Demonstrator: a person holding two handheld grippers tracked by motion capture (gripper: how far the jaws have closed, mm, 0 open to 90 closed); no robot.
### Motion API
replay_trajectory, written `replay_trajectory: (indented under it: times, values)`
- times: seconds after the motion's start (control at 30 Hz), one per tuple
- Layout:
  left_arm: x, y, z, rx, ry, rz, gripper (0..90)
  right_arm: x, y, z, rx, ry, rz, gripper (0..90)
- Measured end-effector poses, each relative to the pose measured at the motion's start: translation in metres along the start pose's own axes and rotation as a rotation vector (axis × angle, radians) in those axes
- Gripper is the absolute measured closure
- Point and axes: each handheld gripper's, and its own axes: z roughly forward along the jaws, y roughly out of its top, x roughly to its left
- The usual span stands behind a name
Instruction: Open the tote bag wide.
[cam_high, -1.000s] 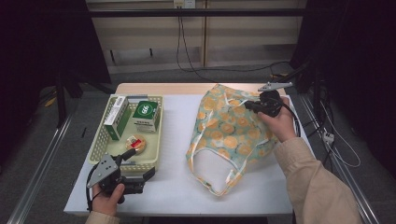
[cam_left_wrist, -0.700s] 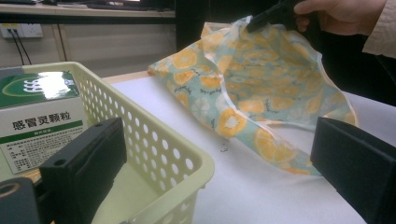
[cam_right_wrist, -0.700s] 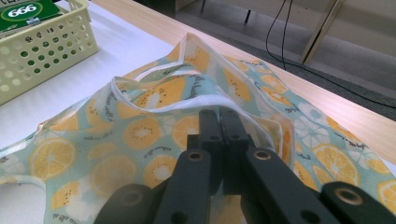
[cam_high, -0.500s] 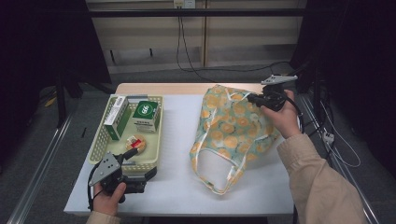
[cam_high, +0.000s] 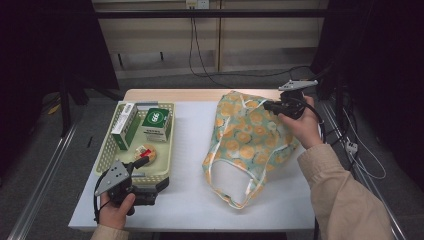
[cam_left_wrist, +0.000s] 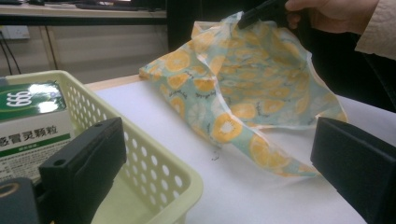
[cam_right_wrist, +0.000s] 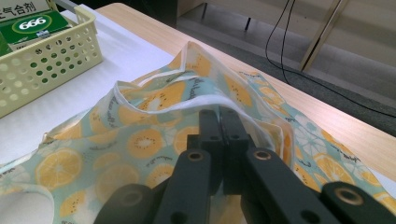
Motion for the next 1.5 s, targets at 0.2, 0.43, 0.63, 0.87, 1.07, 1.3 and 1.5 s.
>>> replay_trajectory:
  times: [0.2,0.43,0.63,0.87,1.07,1.3,1.5]
  values:
    - [0.001,0.012,0.002,0.002,-0.014,-0.004,3.0,0.0,-0.005,0.0,0.0,0.017,0.001,90.0]
    - [0.008,0.026,0.001,-0.001,-0.031,-0.02,2.8,0.0,-0.011,0.001,0.004,0.022,0.009,90.0]
    - [0.014,0.039,0.002,0.013,-0.043,-0.021,2.5,0.0,-0.012,0.001,0.009,0.026,0.008,90.0]
    - [0.025,0.058,0.005,0.016,-0.052,-0.026,1.9,0.0,-0.013,0.001,0.01,0.029,0.01,90.0]
    - [0.034,0.069,0.01,0.051,-0.049,0.003,2.3,0.001,-0.013,0.002,0.01,0.031,0.008,90.0]
    - [0.045,0.074,0.017,0.097,-0.054,0.027,2.9,0.0,-0.014,0.002,0.015,0.036,0.008,90.0]
    - [0.059,0.077,0.018,0.098,-0.025,0.034,2.8,0.0,-0.014,0.001,0.016,0.036,0.008,90.0]
